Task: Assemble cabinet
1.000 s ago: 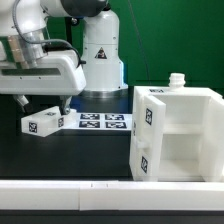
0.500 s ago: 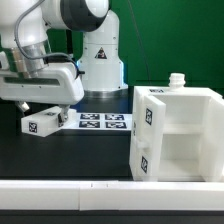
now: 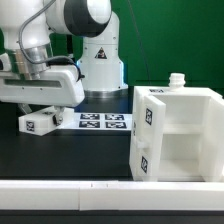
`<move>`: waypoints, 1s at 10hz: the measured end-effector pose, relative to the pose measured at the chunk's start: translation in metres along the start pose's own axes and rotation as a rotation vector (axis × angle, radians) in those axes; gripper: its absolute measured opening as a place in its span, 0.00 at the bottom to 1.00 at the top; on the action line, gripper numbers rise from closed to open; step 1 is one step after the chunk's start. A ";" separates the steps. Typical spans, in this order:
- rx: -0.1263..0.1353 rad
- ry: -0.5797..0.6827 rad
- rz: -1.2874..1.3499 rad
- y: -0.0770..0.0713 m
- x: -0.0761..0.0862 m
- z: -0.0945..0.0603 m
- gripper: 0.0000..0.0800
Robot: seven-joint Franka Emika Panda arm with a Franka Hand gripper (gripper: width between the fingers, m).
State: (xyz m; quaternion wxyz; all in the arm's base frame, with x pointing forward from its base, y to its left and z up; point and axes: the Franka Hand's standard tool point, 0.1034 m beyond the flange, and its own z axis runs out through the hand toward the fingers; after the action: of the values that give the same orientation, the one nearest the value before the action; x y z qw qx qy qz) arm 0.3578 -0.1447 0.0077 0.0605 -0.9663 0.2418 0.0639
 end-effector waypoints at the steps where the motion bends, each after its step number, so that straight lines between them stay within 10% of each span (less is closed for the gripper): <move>1: 0.004 -0.011 -0.006 -0.002 0.001 -0.002 0.70; 6: 0.062 -0.118 -0.101 -0.086 0.046 -0.099 0.70; 10: 0.052 -0.119 -0.147 -0.093 0.045 -0.096 0.70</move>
Offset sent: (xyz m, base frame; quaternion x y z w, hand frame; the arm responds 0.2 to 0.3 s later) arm 0.0619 -0.0002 0.0698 -0.0108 -0.0617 -0.0472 0.9969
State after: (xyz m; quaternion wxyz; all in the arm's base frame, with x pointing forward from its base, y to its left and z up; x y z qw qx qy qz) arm 0.4502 -0.0977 0.1032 0.1042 -0.9740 0.1680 0.1105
